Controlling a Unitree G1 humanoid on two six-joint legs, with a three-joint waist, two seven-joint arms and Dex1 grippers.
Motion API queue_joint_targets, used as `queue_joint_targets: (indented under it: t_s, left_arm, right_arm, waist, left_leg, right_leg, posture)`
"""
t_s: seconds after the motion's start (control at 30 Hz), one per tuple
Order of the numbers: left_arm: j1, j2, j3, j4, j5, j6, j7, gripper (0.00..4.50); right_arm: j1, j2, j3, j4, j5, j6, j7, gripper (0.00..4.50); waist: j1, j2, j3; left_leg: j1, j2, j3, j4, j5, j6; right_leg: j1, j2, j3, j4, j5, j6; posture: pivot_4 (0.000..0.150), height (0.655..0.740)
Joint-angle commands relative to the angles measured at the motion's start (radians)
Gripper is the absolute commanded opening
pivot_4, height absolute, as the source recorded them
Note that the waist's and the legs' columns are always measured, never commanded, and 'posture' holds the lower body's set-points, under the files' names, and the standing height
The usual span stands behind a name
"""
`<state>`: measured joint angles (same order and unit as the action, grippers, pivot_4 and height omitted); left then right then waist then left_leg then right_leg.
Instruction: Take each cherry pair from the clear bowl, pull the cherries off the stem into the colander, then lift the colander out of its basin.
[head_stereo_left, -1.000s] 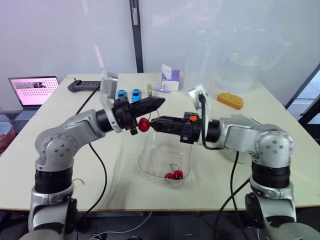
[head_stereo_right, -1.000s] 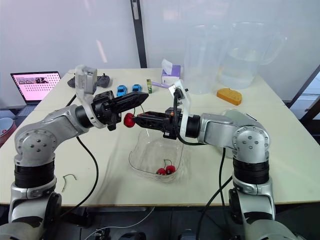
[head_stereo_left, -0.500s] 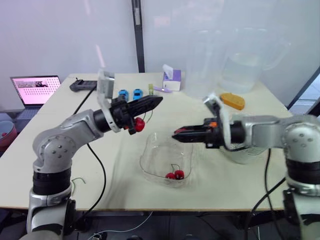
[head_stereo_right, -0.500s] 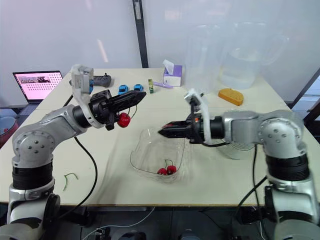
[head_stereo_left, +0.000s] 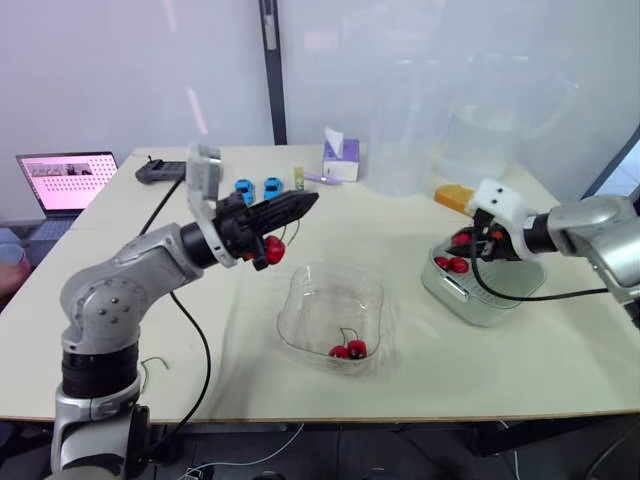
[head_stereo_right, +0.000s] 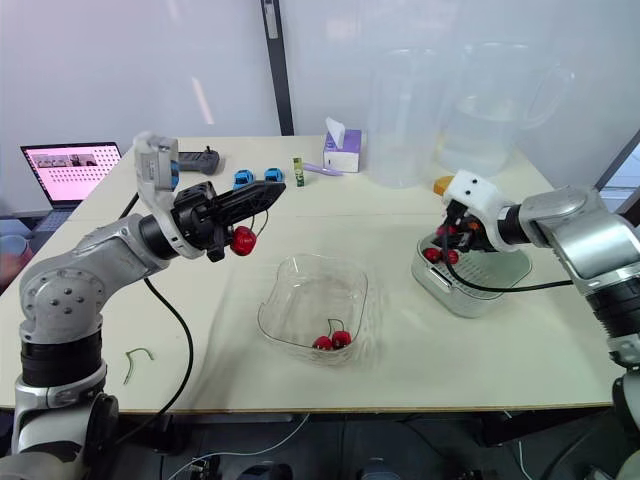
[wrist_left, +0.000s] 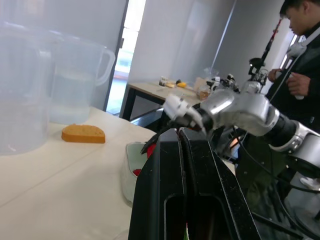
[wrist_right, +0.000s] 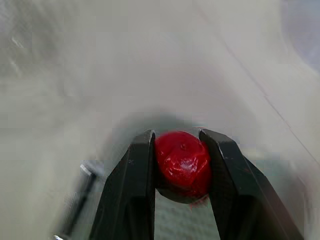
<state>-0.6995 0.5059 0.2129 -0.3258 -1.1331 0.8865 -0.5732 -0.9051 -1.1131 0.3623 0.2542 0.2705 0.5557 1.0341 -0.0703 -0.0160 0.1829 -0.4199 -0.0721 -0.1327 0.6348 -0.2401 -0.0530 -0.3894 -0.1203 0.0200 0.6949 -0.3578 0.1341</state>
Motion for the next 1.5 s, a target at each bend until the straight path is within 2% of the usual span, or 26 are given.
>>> queue_joint_targets:
  t_s: [0.03,0.07,0.17,0.3,0.33,0.43,0.57,0.67,0.77,0.87,1.0,1.17,1.5]
  left_arm:
    - [0.004,0.003,0.021,-0.041,-0.012,-0.027,0.010,0.00]
    - [0.007,0.003,0.022,-0.044,-0.012,-0.029,0.013,0.00]
    - [0.016,0.007,0.025,-0.053,-0.014,-0.032,0.021,0.00]
    - [0.021,0.008,0.025,-0.053,-0.013,-0.037,0.020,0.00]
    - [0.020,0.007,0.023,-0.050,-0.012,-0.039,0.020,0.00]
    - [0.013,0.000,0.017,-0.036,-0.002,-0.052,0.021,0.00]
    - [0.002,-0.015,0.015,-0.020,-0.011,-0.059,0.025,0.00]
    - [-0.012,-0.025,0.013,-0.010,-0.023,-0.058,0.026,0.00]
    - [-0.026,-0.032,0.008,-0.004,-0.031,-0.058,0.013,0.00]
    - [-0.039,-0.037,0.006,0.005,-0.040,-0.049,0.017,0.00]
    - [-0.047,-0.039,0.002,0.010,-0.046,-0.045,0.018,0.00]
    - [-0.053,-0.041,-0.004,0.016,-0.051,-0.042,0.017,0.00]
    - [-0.065,-0.048,-0.024,0.019,-0.047,-0.047,0.005,0.00]
  right_arm:
    - [-0.034,0.019,0.008,0.069,-0.126,-0.103,0.049,1.34]
    - [-0.036,0.023,0.010,0.086,-0.154,-0.115,0.056,1.34]
    - [-0.052,0.016,-0.016,0.107,-0.179,-0.088,0.115,2.30]
    - [-0.072,0.007,-0.043,0.128,-0.214,-0.091,0.161,4.22]
    - [-0.080,0.006,-0.055,0.131,-0.216,-0.085,0.171,4.49]
    - [-0.122,0.025,-0.125,0.105,-0.166,-0.008,0.199,4.49]
    - [-0.135,0.086,-0.247,-0.046,0.014,0.211,0.245,4.49]
    - [-0.079,0.141,-0.306,-0.199,0.134,0.347,0.234,4.49]
    - [-0.016,0.256,-0.378,-0.353,0.275,0.482,0.163,4.49]
    - [0.018,0.428,-0.458,-0.484,0.428,0.611,0.042,4.49]
    - [0.044,0.634,-0.507,-0.587,0.554,0.722,-0.137,4.49]
    - [0.022,0.793,-0.520,-0.602,0.613,0.746,-0.306,4.49]
    - [-0.025,0.850,-0.464,-0.544,0.631,0.683,-0.401,4.49]
  waist:
    - [0.001,0.000,0.000]
    - [0.002,0.000,0.000]
    - [0.005,0.000,0.000]
    - [0.009,0.000,0.000]
    - [0.011,0.000,0.000]
    - [0.012,0.000,0.000]
    - [0.010,0.000,0.000]
    - [0.016,0.000,0.000]
    - [0.026,0.000,0.000]
    - [0.027,0.000,0.000]
    - [0.026,0.000,0.000]
    - [0.026,0.000,0.000]
    - [0.022,0.000,0.000]
  left_leg:
    - [0.000,0.000,0.000,0.000,0.000,0.000]
    - [0.000,0.000,0.000,0.000,0.000,0.000]
    - [0.000,0.000,0.000,0.000,0.000,0.000]
    - [0.000,0.000,-0.001,0.000,0.000,0.000]
    - [0.000,0.000,-0.001,0.000,0.000,0.000]
    - [0.000,0.000,-0.001,0.000,0.000,0.000]
    - [0.000,0.001,-0.001,0.000,0.000,0.000]
    - [0.000,0.001,-0.001,0.000,0.000,0.000]
    - [0.000,0.001,-0.003,0.001,0.000,0.000]
    - [-0.002,0.001,-0.005,0.003,0.000,0.000]
    - [-0.004,0.001,-0.008,0.008,0.000,0.000]
    - [-0.005,0.000,-0.009,0.010,0.000,0.000]
    - [-0.005,0.000,-0.009,0.010,0.000,0.000]
  right_leg:
    - [0.000,0.000,0.000,0.000,0.000,0.000]
    - [0.000,0.000,0.000,0.000,0.000,0.000]
    - [0.000,0.000,0.000,-0.001,0.000,0.000]
    - [0.001,0.000,0.000,-0.001,0.000,0.000]
    - [0.001,0.000,0.000,-0.001,0.000,0.000]
    - [0.000,0.000,0.000,-0.002,0.000,0.000]
    - [0.001,0.000,0.000,-0.002,0.000,0.000]
    - [0.001,0.000,-0.001,-0.003,0.000,0.000]
    - [0.002,0.000,-0.001,-0.003,0.000,0.000]
    - [0.001,0.000,-0.001,-0.003,0.000,0.000]
    - [0.000,0.000,-0.003,0.000,0.000,0.000]
    - [0.000,-0.001,-0.003,0.003,0.000,0.000]
    - [-0.001,-0.001,-0.002,0.004,0.000,0.000]
  posture:
    - [0.150,0.7400]
    - [0.150,0.7400]
    - [0.150,0.7400]
    - [0.150,0.7400]
    - [0.150,0.7400]
    - [0.150,0.7400]
    - [0.150,0.7400]
    - [0.150,0.7400]
    - [0.150,0.7400]
    - [0.150,0.7400]
    - [0.150,0.7400]
    - [0.150,0.7400]
    - [0.150,0.7400]
